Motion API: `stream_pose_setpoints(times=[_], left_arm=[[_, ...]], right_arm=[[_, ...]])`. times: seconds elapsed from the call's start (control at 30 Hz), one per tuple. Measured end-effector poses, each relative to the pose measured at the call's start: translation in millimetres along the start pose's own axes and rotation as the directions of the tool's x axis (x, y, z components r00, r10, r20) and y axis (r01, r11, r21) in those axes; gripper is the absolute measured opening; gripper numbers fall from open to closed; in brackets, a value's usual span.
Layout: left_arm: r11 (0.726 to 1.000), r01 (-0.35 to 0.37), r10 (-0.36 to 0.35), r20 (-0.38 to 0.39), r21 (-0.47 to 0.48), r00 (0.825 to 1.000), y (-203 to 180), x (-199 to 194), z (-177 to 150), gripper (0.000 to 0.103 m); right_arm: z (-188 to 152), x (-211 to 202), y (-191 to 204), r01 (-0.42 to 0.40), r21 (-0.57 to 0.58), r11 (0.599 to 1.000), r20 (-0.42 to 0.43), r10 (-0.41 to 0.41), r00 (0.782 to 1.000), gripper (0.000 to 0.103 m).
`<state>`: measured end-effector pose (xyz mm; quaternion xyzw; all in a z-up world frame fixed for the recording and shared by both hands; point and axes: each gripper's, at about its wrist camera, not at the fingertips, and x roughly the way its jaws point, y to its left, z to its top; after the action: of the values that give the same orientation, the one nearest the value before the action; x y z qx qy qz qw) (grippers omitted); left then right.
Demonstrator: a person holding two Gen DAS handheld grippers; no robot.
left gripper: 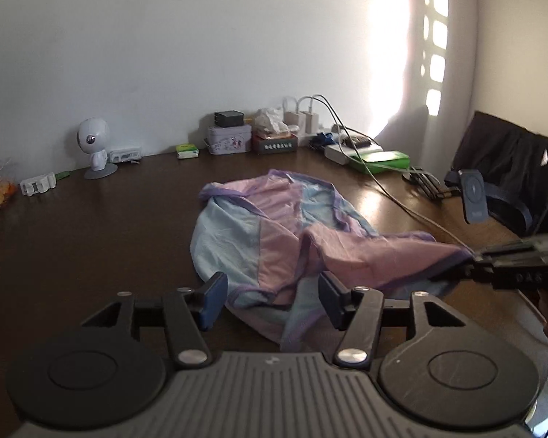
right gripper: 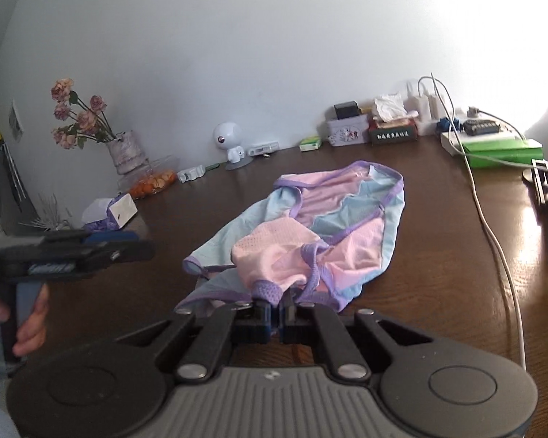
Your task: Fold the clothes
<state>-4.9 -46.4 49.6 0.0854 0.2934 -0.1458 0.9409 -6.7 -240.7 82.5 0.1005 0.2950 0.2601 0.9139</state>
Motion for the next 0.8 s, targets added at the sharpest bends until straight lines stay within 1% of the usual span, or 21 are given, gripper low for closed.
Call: stream_pose_setpoints(times=[0.07,0.17,0.2,0.23,0.27,0.33,0.4,0.43,0.47,0.53,0.57,0.6,0.63,0.67,0.73,0.8], left_arm=[[0.998,-0.013,0.014,-0.026,0.062,1.0,-13.3,8.6,-3.0,0.061],[0.988,-0.028,0.038,-0.062,0.154,0.997,-33.2,21.4,-7.4,0.059],[0.982,-0.033,0.047,-0.074,0.185,0.996,-39.8,25.7,-8.9,0.055],[0.976,-0.037,0.056,-0.085,0.215,0.995,-46.4,30.0,-10.4,0.043],[0.969,-0.04,0.066,-0.096,0.245,0.993,-53.1,34.2,-11.9,0.036],[0.966,-0.032,0.063,-0.114,0.255,0.992,-52.7,41.0,-13.0,0.015],[0.967,-0.02,0.055,-0.13,0.254,0.99,-49.6,47.5,-13.8,0.004],[0.974,-0.056,0.079,-0.096,0.22,0.992,-45.9,43.2,-13.1,0.004],[0.98,-0.109,0.118,-0.044,0.168,0.992,-41.2,35.3,-11.8,0.003],[0.986,-0.164,0.164,0.045,-0.001,0.985,-26.7,6.8,-9.0,0.003],[0.98,-0.179,0.185,0.069,-0.083,0.98,-21.2,-8.5,-11.4,0.003],[0.968,-0.19,0.205,0.082,-0.161,0.975,-16.8,-23.6,-15.8,0.003],[0.951,-0.199,0.226,0.093,-0.238,0.97,-12.5,-38.6,-20.2,0.003],[0.938,-0.206,0.236,0.08,-0.278,0.968,-10.6,-46.1,-25.0,0.003],[0.92,-0.22,0.243,0.031,-0.324,0.97,-9.5,-53.4,-35.1,0.003],[0.899,-0.237,0.247,-0.019,-0.368,0.969,-8.3,-60.8,-45.2,0.003]], right_arm=[[-1.3,4.4,-2.3,-0.008,0.005,1.0,-0.004,0.008,1.0,0.003],[-2.0,1.9,3.3,-0.013,-0.012,1.0,-0.003,0.012,1.0,0.003],[-2.3,0.5,6.4,-0.013,-0.021,1.0,-0.001,0.013,1.0,0.003],[-2.6,-1.0,9.6,-0.014,-0.03,0.999,0.0,0.014,1.0,0.003],[-3.4,-5.4,11.8,-0.01,-0.039,0.999,0.004,0.01,1.0,0.003],[-5.1,-14.5,14.4,0.001,-0.052,0.999,0.012,-0.001,1.0,0.003],[-8.1,-19.5,13.7,0.006,-0.051,0.999,0.006,-0.006,1.0,0.003],[-9.6,-22.0,13.3,0.008,-0.05,0.999,0.003,-0.008,1.0,0.003],[-11.4,-21.6,12.6,0.018,-0.052,0.998,-0.001,-0.018,1.0,0.003],[-15.1,-19.5,12.4,0.046,-0.06,0.997,-0.008,-0.047,0.999,0.003],[-16.9,-17.6,12.9,0.054,-0.067,0.996,-0.012,-0.055,0.998,0.003],[-18.7,-15.8,13.4,0.062,-0.074,0.995,-0.017,-0.064,0.998,0.003],[-20.7,-13.4,15.4,0.066,-0.088,0.994,-0.023,-0.068,0.997,0.003],[-23.4,-11.1,20.7,0.076,-0.126,0.989,-0.026,-0.079,0.997,0.003],[-28.8,-6.6,31.6,0.095,-0.203,0.975,-0.028,-0.103,0.994,0.003],[-34.2,-4.6,41.1,0.094,-0.266,0.959,-0.031,-0.106,0.994,0.003]])
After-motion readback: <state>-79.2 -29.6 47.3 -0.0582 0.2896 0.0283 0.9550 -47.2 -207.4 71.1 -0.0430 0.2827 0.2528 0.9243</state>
